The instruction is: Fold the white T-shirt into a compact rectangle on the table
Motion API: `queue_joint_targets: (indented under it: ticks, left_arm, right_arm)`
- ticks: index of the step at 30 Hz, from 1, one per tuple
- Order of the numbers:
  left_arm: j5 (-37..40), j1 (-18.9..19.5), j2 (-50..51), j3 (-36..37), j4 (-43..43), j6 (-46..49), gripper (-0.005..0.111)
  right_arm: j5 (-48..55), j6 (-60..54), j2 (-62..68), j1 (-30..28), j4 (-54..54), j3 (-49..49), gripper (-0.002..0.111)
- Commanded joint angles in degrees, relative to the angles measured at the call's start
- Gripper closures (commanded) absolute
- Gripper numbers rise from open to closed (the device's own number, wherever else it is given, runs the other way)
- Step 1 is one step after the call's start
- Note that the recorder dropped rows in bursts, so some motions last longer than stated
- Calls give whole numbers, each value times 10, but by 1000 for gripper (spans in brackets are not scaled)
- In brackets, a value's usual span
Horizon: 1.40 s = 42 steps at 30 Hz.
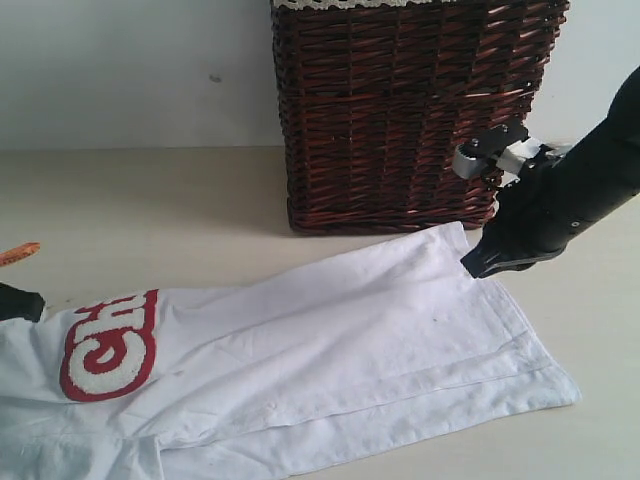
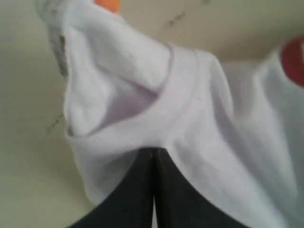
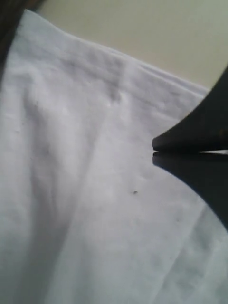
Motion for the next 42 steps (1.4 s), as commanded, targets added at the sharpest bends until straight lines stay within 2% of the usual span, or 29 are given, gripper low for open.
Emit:
queue_joint_targets:
  ticks: [1,3,6,11,19,25,29,32,37,39,42]
  left_arm:
    - [-95,39,47,-16,-16,-37,106]
    - [-129,51,74,-16,-16,-46,106]
    - [-145,71,119,-16,-16,-55,106]
    - [-146,121,165,-23,-18,-70,106]
    - [-131,159,177,-55,-26,-70,106]
    - [-102,175,186,-76,-26,-66,106]
    - [-104,172,185,-87,-31,-64,105]
    - [-106,165,174,-94,-62,-33,98]
    - [-97,147,134,-115,-161,78,76]
    - [-78,145,113,-131,-199,127,67]
    - [-39,145,83,-158,-237,196,61]
  right_arm:
    - [-67,-57,14,-2,140,1,108]
    - [-108,-82,28,-2,180,1,108]
    - [-130,-79,68,-2,177,1,108]
    - [-167,-64,138,-2,167,1,108]
    - [-166,-59,191,-2,154,1,108]
    - [-179,82,174,-2,20,1,108]
    - [-163,118,161,-2,-17,1,108]
    - [-144,116,154,-2,-17,1,108]
    - [-137,84,121,-2,-16,1,108]
    - [-133,78,94,-2,-14,1,108]
    - [-113,66,51,-2,-14,1,108]
